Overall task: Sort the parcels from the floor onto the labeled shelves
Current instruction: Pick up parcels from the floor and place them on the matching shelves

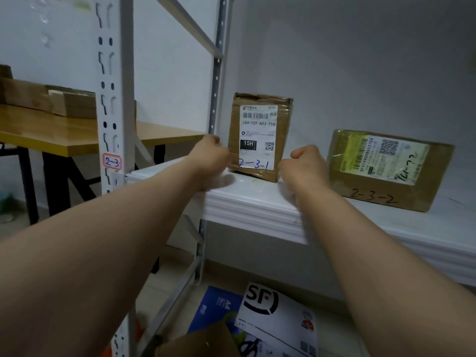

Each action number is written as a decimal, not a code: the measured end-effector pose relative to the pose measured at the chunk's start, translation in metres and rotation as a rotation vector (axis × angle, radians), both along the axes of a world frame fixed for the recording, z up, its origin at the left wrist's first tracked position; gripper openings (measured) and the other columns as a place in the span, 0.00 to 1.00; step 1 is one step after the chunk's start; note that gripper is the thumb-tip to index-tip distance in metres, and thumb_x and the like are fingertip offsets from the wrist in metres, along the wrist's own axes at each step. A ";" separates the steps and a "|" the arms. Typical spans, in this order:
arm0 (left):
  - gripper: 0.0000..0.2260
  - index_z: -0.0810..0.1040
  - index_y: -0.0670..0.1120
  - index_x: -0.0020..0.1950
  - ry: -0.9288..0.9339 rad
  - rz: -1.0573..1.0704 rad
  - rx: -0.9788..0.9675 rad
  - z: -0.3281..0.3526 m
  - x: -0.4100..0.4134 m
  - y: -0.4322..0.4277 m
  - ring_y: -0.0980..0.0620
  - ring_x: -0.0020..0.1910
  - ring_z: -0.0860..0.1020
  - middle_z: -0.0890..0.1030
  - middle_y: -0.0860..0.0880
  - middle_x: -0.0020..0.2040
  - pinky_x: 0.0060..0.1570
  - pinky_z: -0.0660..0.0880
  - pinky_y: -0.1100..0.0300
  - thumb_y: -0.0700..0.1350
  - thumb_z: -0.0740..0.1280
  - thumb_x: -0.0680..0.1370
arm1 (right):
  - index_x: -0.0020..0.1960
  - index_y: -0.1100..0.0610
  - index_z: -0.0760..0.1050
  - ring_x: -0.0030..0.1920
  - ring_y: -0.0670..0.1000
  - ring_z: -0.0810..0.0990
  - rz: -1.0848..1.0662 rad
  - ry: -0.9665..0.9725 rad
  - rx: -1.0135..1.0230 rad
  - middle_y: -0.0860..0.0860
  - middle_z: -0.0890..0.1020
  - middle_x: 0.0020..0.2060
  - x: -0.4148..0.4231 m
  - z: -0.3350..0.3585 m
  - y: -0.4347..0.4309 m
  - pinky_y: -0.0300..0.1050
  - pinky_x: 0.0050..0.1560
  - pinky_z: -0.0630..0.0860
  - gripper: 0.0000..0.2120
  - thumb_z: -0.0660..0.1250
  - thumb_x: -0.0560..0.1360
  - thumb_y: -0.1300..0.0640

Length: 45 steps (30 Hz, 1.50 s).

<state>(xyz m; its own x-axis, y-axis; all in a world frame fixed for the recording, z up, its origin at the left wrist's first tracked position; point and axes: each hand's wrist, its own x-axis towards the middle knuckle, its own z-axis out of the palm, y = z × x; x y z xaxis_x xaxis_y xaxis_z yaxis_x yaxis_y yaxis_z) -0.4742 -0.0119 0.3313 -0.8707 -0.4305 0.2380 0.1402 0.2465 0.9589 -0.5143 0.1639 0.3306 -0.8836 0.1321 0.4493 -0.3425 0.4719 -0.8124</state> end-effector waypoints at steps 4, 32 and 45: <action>0.19 0.73 0.50 0.63 0.286 0.347 -0.240 -0.006 0.038 0.005 0.46 0.60 0.74 0.76 0.54 0.52 0.63 0.73 0.47 0.40 0.62 0.72 | 0.53 0.52 0.72 0.45 0.50 0.75 0.006 0.184 0.033 0.42 0.74 0.41 0.021 0.004 0.003 0.44 0.41 0.68 0.05 0.64 0.77 0.55; 0.19 0.78 0.48 0.59 -0.810 -0.065 -0.407 -0.421 0.258 -0.061 0.47 0.57 0.77 0.78 0.47 0.58 0.59 0.76 0.54 0.48 0.76 0.69 | 0.65 0.53 0.69 0.57 0.54 0.77 0.521 -0.788 0.544 0.52 0.78 0.59 0.198 -0.397 -0.069 0.48 0.54 0.74 0.25 0.71 0.74 0.43; 0.32 0.50 0.47 0.79 -0.801 -0.126 -0.163 -0.505 0.225 -0.058 0.40 0.72 0.66 0.62 0.40 0.75 0.70 0.67 0.45 0.39 0.62 0.79 | 0.79 0.53 0.59 0.61 0.61 0.77 0.325 -1.180 0.408 0.58 0.73 0.68 0.192 -0.479 -0.063 0.51 0.43 0.79 0.30 0.66 0.80 0.54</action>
<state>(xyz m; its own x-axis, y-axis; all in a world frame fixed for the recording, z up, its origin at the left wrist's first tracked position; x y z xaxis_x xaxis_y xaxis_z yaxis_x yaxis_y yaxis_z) -0.2490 -0.0702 -0.1741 -0.8423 -0.3326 -0.4241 -0.5349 0.4195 0.7334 -0.3224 0.1013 -0.1482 -0.7369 -0.1242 -0.6645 0.3344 0.7873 -0.5181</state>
